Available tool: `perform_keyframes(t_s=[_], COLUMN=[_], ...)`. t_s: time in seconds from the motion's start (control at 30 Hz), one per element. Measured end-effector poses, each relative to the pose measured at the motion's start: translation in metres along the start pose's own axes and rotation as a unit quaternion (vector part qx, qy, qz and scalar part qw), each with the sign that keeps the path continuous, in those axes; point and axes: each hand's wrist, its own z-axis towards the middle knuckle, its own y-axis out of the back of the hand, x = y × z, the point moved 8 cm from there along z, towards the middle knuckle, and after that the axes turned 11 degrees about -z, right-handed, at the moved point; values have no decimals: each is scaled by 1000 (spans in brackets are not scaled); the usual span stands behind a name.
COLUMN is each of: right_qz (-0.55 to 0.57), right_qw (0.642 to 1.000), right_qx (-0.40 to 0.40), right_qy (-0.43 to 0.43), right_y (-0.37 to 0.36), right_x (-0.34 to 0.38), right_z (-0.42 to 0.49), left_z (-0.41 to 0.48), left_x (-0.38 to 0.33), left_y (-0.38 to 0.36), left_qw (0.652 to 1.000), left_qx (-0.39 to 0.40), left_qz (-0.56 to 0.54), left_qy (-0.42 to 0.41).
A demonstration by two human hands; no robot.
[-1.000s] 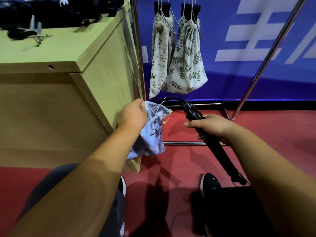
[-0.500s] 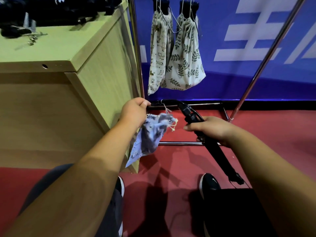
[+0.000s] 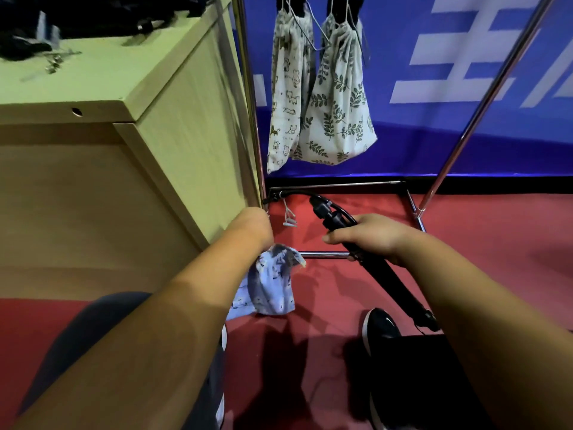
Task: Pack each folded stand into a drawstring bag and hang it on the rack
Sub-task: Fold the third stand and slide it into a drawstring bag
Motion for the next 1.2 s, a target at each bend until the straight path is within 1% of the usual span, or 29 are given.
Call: perform_keyframes(t_s=[0.13,0.2,0.37,0.5,0.67,0.7,0.77,0.9,0.97,1.07,1.13,1.2], right_qz=[21,43,129,130,164,161,157,146,138,125,111,98], right_qw=[1000,999,989,988,982,982,982,985,987,990,992,994], right_qx=[-4,-17,-56,-51,-21,-18,-15,7,24,23,22,32], right_qy=[-3,9,45,63,94,96,100,90,76,62,57,48], right_y=[-1,1,2,-5,-18,-20,-24,-30,-35,-36,-37,-40], right_x=[-1,2,16,27,42,43,43,38,36,37,37,36], right_z=[4,5,7,3,-4,-3,-1,4,4,3,4,5], left_z=[-6,-6,-3,-5,-8,-8,-9,-8,-9,-9,-8,-7], left_x=[-8,-6,-4,-11,-18,-20,-22,-20,-18,-17,-12,-7], left_y=[5,12,23,30,29,28,27,30,29,27,26,27], left_qw=[999,996,977,940,892,889,895,904,913,924,924,917], left_qx=[12,6,-9,-40,-37,-35,-38,-57,-66,-95,-118,-132], left_qz=[-42,-83,-193,-316,-429,-434,-421,-411,-391,-358,-355,-372], left_qy=[-19,-27,-85,-121,-137,-143,-144,-108,-101,-99,-76,-54])
